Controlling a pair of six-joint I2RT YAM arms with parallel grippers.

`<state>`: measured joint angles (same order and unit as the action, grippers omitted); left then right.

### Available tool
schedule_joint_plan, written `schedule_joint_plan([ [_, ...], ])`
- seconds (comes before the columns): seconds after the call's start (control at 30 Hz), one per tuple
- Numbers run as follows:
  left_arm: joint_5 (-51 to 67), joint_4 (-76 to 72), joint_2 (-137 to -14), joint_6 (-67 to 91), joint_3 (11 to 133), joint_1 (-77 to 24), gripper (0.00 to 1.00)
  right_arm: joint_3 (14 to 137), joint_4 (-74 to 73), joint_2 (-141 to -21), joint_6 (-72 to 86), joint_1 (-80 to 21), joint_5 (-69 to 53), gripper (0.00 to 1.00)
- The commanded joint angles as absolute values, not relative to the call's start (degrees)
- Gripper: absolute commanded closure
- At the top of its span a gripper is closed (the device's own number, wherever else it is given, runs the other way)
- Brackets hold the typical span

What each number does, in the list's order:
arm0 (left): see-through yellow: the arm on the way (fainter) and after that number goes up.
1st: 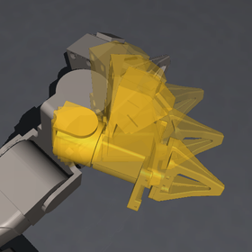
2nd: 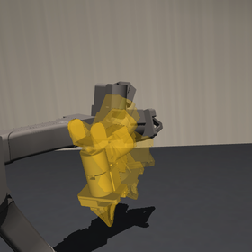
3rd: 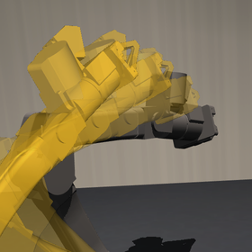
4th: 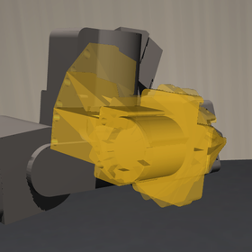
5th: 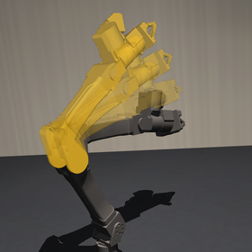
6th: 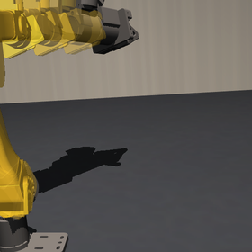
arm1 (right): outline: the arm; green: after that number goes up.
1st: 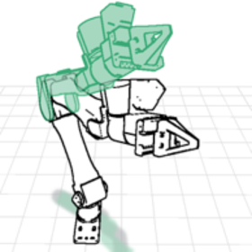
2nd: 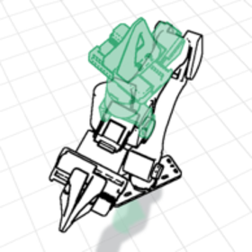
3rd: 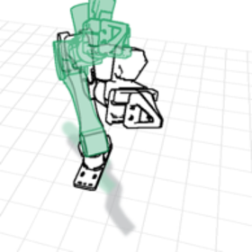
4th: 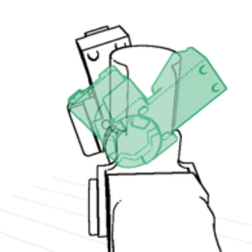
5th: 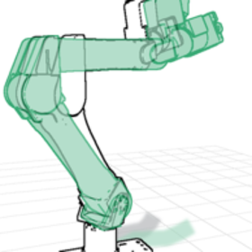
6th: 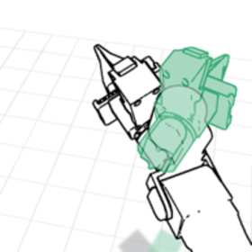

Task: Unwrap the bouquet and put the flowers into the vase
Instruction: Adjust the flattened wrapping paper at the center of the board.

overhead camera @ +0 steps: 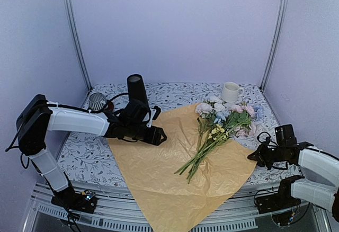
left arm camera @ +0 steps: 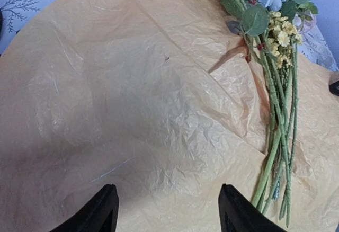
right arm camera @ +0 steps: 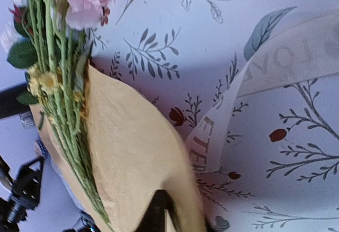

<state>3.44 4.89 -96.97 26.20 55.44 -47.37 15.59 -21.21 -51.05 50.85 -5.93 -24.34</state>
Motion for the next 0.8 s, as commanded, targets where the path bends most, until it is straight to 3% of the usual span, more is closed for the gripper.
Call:
schedule_joint_plan([
  [0.0, 2.77, 5.32, -95.68, 25.64, 57.19, -48.04, 0.33, 20.03, -25.52, -48.33, 48.47, -5.8, -21.74, 0.96],
  [0.3, 3.91, 4.23, -99.57, 26.19, 59.34, -47.99, 0.33, 27.68, -42.32, -39.05, 48.12, -5.79, -11.95, 0.98],
  [0.77, 0.2, 7.48, -109.6, 27.01, 68.72, -43.46, 0.28, 23.71, -41.65, -36.78, 51.85, -5.8, -13.32, 0.98],
])
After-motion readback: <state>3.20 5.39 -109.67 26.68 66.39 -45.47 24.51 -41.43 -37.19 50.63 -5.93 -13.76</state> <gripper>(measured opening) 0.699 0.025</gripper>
